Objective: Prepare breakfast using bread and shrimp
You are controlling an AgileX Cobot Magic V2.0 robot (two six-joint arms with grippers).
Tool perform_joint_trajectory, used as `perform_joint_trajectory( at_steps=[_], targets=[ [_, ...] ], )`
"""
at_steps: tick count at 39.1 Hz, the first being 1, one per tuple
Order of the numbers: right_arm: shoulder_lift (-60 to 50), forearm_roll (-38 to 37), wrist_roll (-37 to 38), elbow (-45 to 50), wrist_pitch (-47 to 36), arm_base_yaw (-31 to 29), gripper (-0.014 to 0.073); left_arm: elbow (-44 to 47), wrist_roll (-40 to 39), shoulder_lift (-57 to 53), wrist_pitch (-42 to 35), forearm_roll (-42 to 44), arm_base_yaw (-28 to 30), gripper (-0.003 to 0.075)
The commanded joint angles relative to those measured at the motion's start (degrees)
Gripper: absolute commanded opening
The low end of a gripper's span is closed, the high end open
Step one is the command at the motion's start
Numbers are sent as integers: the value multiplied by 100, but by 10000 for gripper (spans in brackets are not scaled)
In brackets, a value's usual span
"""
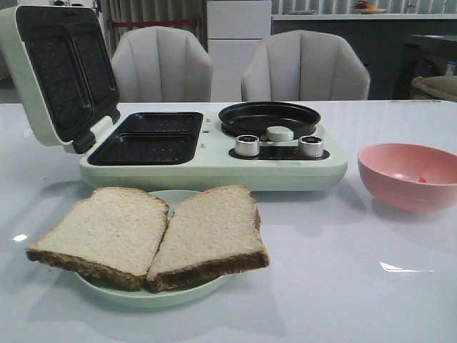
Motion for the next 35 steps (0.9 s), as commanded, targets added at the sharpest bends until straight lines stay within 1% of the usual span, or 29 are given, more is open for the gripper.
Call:
perform_joint_trajectory(
  at_steps=[1, 29, 35],
  targets=[
    [-131, -15, -31, -87, -533, -21, 146, 115, -34, -85, -472, -44, 7, 114],
    [-131, -15, -31, -87, -533, -21, 146, 115, -34, -85, -472, -44, 7, 114],
    [-131, -15, -31, -87, -533, -21, 146, 115, -34, -85, -975, -44, 7, 114]
  ],
)
